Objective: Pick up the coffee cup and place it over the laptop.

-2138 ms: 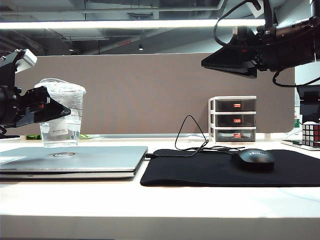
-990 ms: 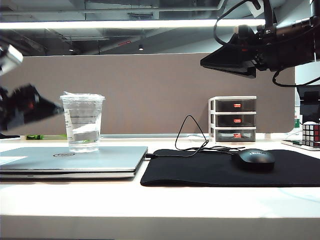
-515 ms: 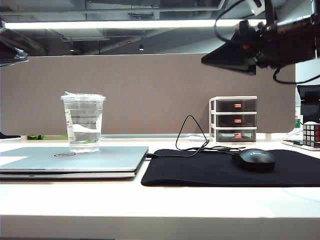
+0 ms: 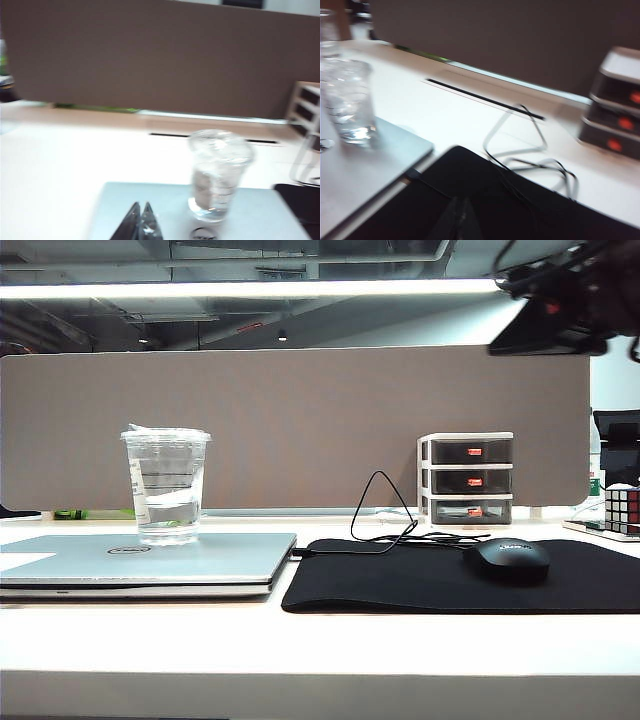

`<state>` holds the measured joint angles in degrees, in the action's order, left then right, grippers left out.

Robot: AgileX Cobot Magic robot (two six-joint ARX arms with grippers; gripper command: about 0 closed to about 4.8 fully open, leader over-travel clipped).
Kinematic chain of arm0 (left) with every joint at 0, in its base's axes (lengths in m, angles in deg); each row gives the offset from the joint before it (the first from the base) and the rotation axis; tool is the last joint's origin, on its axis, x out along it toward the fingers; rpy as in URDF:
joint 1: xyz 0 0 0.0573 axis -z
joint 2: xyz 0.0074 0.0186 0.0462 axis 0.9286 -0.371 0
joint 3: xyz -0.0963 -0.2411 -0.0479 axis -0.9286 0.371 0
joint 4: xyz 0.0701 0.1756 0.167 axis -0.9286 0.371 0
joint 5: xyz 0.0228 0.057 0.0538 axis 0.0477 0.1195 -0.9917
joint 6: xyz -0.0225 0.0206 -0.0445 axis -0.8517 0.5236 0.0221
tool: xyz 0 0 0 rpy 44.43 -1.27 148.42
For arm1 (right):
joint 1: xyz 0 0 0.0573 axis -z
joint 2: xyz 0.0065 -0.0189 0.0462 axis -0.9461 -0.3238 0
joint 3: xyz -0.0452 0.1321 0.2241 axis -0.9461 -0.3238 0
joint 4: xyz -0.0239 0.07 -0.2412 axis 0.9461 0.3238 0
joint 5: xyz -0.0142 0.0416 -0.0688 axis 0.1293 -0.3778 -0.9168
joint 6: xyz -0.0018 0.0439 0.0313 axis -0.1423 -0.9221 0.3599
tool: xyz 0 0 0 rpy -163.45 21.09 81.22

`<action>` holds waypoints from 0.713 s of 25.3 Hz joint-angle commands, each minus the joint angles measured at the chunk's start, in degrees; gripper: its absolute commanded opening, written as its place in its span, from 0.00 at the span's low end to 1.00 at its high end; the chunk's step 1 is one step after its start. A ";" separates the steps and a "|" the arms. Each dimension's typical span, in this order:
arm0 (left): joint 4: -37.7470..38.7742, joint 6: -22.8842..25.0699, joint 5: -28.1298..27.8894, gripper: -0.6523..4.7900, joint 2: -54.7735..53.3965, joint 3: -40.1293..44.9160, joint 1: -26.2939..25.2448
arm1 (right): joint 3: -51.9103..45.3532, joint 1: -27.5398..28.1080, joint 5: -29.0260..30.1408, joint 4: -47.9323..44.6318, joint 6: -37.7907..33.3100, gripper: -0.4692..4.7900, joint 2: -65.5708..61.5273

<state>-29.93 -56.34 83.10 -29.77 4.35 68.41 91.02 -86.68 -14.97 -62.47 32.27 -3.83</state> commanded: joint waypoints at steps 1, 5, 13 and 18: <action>7.54 1.25 -8.24 0.11 5.77 -0.17 2.89 | -3.61 -1.16 -6.58 1.75 -1.57 0.08 6.86; 12.96 1.62 -13.03 0.11 11.04 -0.17 7.02 | -8.46 -2.86 -9.97 6.01 -2.03 0.08 15.98; 18.56 -2.58 -15.28 0.11 15.39 -0.11 7.76 | -11.17 -2.93 -15.12 17.20 -3.17 0.08 29.97; 19.65 -2.82 -15.63 0.11 16.24 -0.13 7.76 | -13.46 -2.91 -16.24 21.16 -2.84 0.08 40.46</action>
<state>-9.38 -59.01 67.13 -14.14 4.42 76.19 78.30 -89.52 -30.30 -42.45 29.34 34.81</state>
